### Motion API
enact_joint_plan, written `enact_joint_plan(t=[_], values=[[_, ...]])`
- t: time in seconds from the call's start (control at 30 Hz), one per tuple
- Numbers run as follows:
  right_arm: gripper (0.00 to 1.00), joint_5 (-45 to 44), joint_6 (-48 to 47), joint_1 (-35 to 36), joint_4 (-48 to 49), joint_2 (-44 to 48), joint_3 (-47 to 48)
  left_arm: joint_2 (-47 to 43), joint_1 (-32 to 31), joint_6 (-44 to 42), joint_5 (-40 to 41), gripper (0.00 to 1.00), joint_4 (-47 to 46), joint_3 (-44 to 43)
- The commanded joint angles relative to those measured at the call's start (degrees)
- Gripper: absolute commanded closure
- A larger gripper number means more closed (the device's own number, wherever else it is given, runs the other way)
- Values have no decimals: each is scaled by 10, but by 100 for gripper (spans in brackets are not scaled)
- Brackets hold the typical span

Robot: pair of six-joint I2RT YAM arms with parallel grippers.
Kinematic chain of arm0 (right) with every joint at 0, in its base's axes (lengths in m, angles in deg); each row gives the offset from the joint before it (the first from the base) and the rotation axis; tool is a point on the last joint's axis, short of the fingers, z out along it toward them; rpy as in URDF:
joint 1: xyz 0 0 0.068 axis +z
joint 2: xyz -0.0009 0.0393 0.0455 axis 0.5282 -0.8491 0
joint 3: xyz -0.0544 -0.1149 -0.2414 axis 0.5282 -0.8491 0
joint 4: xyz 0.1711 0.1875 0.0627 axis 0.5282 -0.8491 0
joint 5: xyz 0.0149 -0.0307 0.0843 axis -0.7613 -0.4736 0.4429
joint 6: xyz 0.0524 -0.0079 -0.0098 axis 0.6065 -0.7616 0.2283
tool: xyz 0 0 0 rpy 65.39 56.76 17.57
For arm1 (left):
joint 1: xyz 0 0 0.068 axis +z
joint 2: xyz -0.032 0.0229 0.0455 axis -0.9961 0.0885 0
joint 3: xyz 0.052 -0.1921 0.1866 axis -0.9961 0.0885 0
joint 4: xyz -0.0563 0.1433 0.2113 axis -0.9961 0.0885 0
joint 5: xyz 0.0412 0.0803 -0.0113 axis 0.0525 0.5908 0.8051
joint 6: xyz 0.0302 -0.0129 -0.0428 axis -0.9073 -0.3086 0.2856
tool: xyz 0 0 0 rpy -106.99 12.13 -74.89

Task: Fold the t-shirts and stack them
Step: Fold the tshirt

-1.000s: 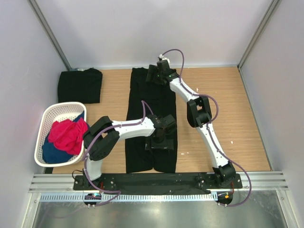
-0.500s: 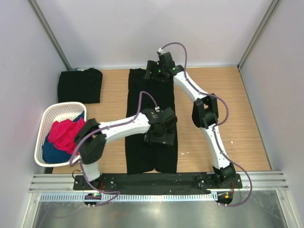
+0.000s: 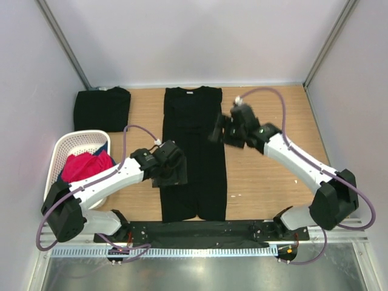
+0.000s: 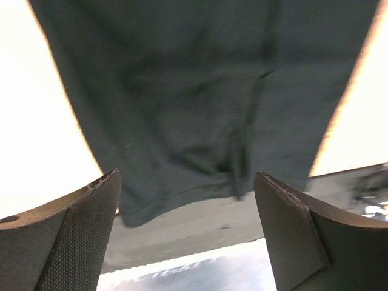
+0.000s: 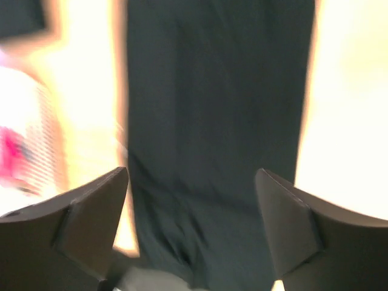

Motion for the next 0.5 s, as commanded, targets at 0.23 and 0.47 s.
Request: enact_joint_plan(t=[0.23,0.47], values=[[46,-78,167,131,-16,137,-320,9,-40,40,39,41,-125,61],[49,-114,163,226,-11,43,-307,66,-113,89,93,49,-123,96]])
